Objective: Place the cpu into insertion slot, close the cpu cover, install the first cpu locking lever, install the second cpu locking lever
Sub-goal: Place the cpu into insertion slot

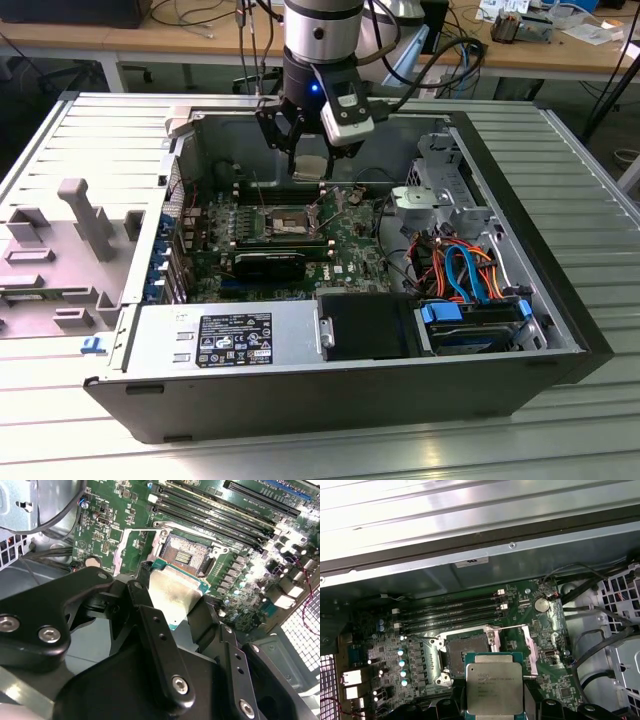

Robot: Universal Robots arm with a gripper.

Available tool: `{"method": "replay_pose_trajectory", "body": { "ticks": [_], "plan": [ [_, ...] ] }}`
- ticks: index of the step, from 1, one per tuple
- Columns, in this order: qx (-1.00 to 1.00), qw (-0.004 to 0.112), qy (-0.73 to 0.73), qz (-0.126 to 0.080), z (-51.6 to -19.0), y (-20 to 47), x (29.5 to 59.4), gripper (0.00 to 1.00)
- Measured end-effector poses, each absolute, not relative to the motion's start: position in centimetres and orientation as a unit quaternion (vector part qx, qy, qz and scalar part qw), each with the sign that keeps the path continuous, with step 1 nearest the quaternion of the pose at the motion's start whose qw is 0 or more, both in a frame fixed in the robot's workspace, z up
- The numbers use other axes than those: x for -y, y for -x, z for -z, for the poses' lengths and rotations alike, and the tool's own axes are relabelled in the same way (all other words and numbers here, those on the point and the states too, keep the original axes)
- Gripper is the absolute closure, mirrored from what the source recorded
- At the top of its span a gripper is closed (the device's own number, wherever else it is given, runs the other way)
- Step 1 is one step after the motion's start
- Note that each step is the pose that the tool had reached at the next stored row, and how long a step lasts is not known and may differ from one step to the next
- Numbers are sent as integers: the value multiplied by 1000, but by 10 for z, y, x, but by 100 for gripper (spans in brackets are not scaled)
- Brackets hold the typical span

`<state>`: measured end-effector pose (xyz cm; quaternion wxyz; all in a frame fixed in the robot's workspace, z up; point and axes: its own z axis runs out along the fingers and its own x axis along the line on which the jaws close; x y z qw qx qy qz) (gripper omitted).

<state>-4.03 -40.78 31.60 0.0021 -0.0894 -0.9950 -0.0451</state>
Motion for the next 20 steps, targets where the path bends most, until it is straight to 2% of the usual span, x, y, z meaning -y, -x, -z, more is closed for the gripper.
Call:
{"method": "replay_pose_trajectory", "body": {
  "ticks": [20],
  "plan": [
    [993,1,111,45,-316,40,408,45]
  ]
}}
